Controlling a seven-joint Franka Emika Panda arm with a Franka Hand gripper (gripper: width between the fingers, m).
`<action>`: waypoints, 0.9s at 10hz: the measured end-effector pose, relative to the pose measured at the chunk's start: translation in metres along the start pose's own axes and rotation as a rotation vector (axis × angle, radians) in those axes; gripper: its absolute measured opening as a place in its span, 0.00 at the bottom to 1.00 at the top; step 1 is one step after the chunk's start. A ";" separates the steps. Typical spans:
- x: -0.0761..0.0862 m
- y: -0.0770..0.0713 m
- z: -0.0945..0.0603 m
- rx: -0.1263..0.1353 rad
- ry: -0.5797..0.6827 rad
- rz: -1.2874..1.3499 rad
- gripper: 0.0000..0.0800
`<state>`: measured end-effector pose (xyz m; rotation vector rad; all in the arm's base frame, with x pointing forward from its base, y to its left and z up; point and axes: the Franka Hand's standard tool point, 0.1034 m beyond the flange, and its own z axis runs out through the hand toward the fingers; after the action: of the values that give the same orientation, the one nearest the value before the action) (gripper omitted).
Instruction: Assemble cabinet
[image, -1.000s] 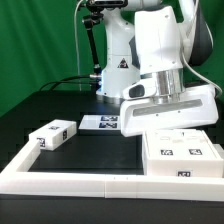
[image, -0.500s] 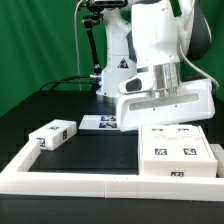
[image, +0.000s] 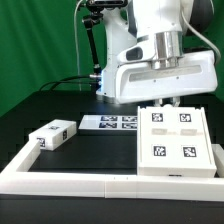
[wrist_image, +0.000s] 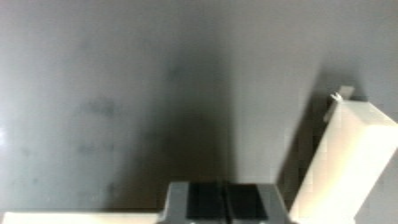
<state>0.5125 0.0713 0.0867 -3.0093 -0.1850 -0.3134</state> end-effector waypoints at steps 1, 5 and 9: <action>0.005 0.001 -0.008 -0.002 0.001 -0.004 0.00; 0.016 -0.006 -0.011 0.006 -0.009 -0.015 0.00; 0.020 0.000 -0.022 0.002 -0.019 -0.028 0.00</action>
Offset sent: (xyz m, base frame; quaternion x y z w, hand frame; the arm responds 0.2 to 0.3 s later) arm 0.0288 0.0109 0.0032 -0.0289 -0.0029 -0.0108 0.9995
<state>0.5274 0.0704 0.1118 -3.0108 -0.2289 -0.2874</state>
